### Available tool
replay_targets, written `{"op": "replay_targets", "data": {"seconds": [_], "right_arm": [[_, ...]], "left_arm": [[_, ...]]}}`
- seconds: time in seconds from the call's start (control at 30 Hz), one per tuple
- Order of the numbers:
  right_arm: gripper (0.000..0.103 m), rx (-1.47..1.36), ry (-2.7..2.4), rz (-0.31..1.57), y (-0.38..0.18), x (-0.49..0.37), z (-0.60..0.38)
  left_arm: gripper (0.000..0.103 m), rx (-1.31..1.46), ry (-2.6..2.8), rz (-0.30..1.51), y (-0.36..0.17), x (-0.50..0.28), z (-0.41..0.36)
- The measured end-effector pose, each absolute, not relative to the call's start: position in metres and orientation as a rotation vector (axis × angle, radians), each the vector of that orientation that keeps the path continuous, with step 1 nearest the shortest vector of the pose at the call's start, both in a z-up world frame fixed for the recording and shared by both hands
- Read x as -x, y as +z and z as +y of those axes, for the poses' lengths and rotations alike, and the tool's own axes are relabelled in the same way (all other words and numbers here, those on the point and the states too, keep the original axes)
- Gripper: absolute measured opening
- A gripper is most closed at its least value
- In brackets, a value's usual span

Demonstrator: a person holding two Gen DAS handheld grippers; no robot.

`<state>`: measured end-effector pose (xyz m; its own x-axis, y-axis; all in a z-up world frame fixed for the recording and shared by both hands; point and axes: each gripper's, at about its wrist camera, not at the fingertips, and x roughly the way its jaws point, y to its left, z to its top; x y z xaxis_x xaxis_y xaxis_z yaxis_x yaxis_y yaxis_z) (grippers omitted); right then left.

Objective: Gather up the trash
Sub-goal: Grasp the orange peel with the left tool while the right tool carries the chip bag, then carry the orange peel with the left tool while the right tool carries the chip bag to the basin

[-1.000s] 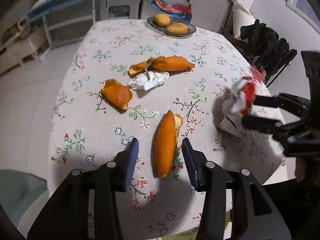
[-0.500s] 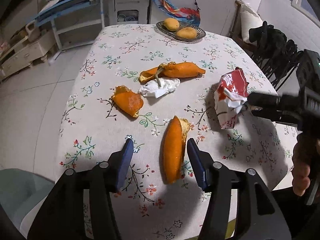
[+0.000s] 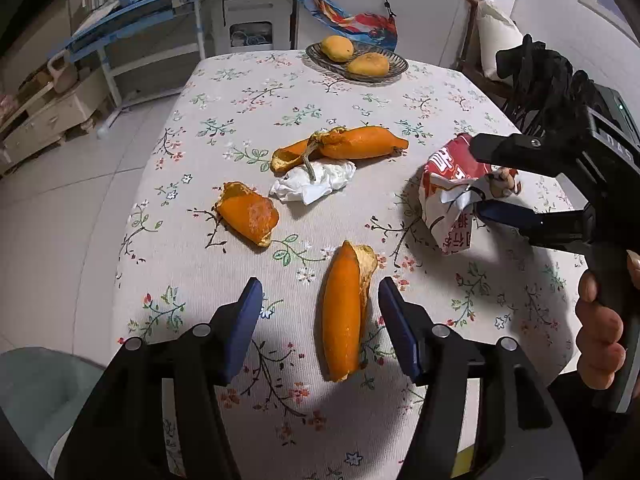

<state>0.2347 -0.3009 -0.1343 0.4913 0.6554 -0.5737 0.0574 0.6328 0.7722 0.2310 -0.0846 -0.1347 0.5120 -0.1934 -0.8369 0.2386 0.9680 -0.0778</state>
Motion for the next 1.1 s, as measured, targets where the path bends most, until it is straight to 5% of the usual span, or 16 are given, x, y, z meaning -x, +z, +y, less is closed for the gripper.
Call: {"op": "replay_targets", "data": {"seconds": [0.27,0.43,0.57,0.7,1.1], "right_arm": [[0.058,-0.893,0.432,0.996,-0.143,-0.232,-0.307],[0.028,-0.893,0.463,1.015,-0.149,-0.231,-0.303],[0.023,-0.84,0.486,0.985,-0.136,-0.225,-0.3],[0.023,-0.787,0.484,0.956,-0.123,-0.221,-0.297],[0.023,-0.684,0.452,0.896,-0.101,-0.201,-0.297]], "left_arm": [[0.058,-0.121,-0.264,0.978,-0.132,-0.228,-0.098],[0.058,-0.148,-0.257,0.986,-0.133,-0.227,-0.101],[0.054,-0.163,-0.264,1.005,-0.136,-0.226,-0.104],[0.02,-0.156,-0.285,1.02,-0.138,-0.224,-0.105],[0.016,0.017,-0.339,0.966,-0.122,-0.214,-0.093]]}}
